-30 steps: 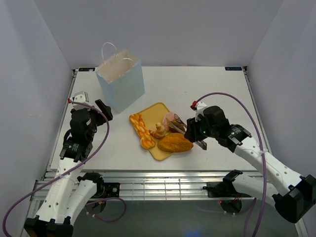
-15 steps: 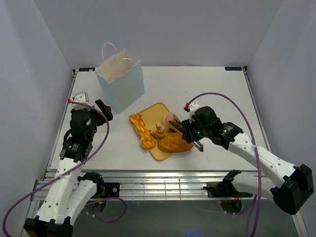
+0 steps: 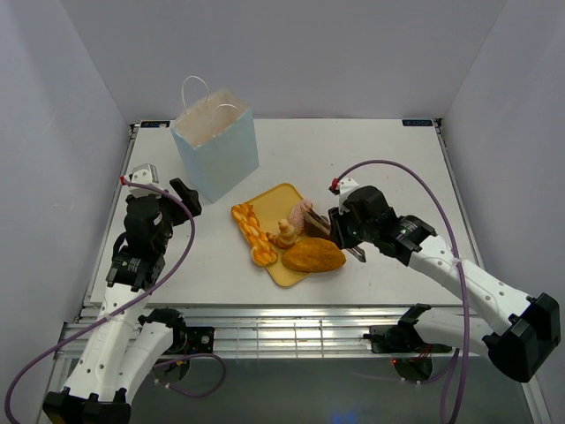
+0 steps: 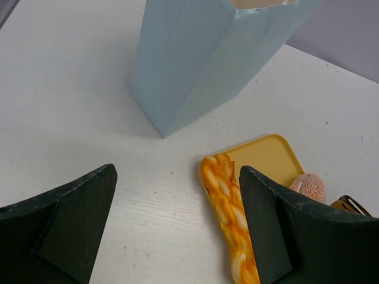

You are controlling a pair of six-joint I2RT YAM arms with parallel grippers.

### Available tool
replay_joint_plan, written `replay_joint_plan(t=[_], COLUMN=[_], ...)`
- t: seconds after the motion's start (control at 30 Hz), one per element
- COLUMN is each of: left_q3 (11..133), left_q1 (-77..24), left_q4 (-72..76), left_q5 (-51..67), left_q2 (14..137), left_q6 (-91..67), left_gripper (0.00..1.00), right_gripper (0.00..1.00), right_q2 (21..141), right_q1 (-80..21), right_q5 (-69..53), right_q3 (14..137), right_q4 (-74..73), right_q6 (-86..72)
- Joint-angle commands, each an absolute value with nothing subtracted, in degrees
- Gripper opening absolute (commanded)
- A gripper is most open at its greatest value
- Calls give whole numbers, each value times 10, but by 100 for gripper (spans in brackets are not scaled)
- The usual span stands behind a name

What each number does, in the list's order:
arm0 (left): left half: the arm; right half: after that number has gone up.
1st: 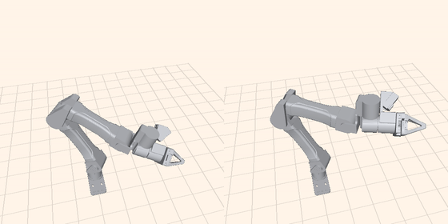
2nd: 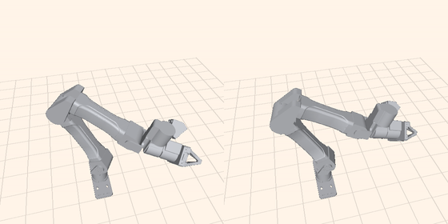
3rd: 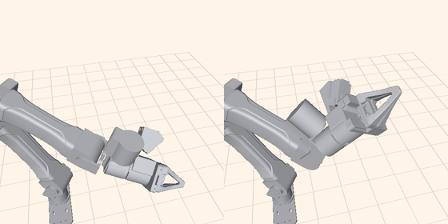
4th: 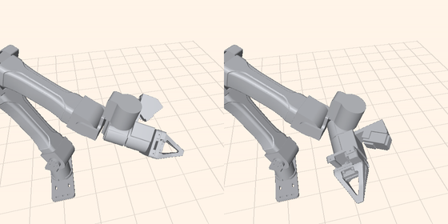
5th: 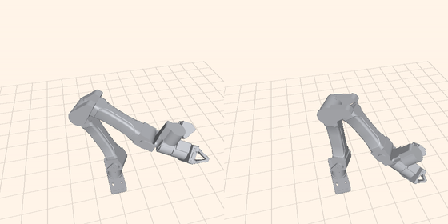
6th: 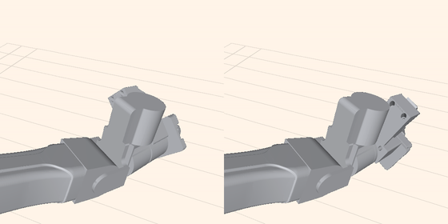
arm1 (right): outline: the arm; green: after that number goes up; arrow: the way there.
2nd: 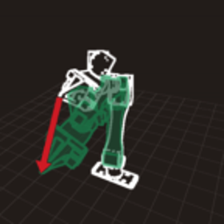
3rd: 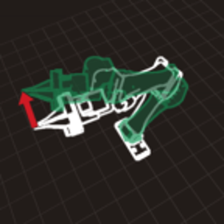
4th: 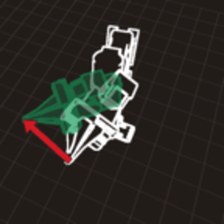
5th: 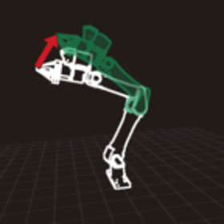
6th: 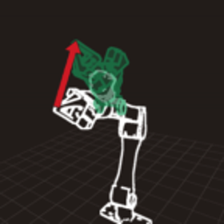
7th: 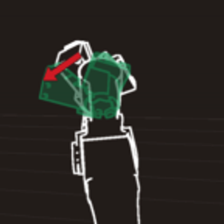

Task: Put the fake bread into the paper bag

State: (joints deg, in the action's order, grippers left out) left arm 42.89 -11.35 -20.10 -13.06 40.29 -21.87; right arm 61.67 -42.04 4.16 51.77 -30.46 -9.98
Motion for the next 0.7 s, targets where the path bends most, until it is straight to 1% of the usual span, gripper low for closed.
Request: replay_joint_plan(t=[0.0, 0.37, 0.67], left_q3=[434, 433, 433], left_q1=[-112, -112, -111], left_q4=[-198, -197, -196], left_q5=[-128, -127, -126], left_q2=[398, 397, 396], left_q6=[-215, -216, -216], left_gripper=[95, 95, 95], right_gripper=[25, 24, 24], right_q2=[613, 584, 598], right_q1=[-424, -424, -424], right_q5=[51, 62, 30], right_q3=[558, 619, 685], right_q4=[-301, -334, -337], right_q6=[-94, -99, -103])
